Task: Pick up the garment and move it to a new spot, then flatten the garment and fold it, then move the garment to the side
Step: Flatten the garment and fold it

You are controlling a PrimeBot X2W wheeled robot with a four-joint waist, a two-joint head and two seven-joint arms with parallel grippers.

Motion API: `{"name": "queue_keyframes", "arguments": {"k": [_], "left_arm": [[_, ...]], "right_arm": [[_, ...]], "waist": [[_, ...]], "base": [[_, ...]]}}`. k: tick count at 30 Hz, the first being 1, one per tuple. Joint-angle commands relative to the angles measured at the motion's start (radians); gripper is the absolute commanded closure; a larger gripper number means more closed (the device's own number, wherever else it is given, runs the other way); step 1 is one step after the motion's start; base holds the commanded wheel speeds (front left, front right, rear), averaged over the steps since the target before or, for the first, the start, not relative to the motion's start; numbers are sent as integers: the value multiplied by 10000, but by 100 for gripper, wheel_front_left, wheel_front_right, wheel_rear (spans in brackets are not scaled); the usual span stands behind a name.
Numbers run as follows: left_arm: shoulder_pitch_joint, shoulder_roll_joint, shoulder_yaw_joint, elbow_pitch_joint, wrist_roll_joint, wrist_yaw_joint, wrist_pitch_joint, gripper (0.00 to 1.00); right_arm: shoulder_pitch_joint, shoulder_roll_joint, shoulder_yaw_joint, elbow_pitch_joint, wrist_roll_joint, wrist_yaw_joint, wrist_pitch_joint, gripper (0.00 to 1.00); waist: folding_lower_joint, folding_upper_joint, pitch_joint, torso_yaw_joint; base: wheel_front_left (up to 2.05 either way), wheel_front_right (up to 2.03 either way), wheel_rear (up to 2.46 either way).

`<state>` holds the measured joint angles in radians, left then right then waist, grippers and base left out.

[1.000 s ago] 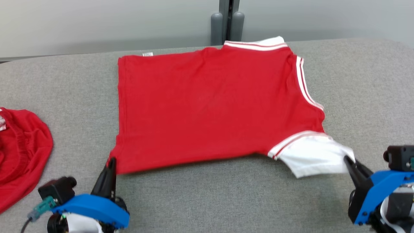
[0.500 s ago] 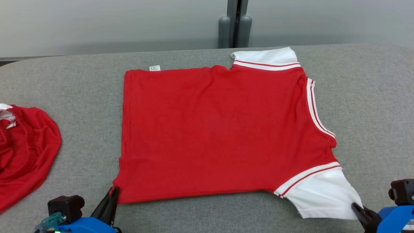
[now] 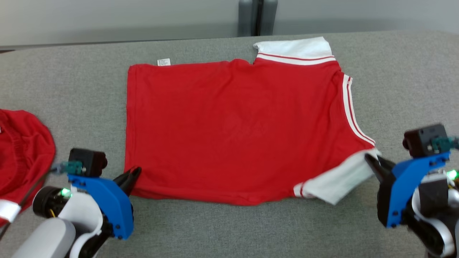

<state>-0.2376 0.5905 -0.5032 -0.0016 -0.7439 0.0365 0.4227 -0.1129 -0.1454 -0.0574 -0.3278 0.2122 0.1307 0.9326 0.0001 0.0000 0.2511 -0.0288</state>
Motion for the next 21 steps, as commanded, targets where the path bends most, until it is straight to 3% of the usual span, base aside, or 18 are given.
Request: {"name": "queue_keyframes", "arguments": {"k": [1, 9, 21], "left_arm": [[-514, -144, 110, 288, -400, -105, 409, 100], [-1874, -448, 221, 1382, -780, -396, 955, 100], [-2635, -911, 241, 3103, -661, -489, 334, 100]], "right_arm": [[-732, -231, 183, 470, 164, 2, -197, 100], [-2594, -776, 689, 1897, 673, 3, -936, 100], [-4133, -1380, 1558, 3605, 981, 3, -2541, 100]], "waist": [[-1, 0, 195, -58], [-1, 0, 634, -86], [-1, 0, 920, -119]], "base": [[0, 0, 0], [0, 0, 0], [0, 0, 0]]}}
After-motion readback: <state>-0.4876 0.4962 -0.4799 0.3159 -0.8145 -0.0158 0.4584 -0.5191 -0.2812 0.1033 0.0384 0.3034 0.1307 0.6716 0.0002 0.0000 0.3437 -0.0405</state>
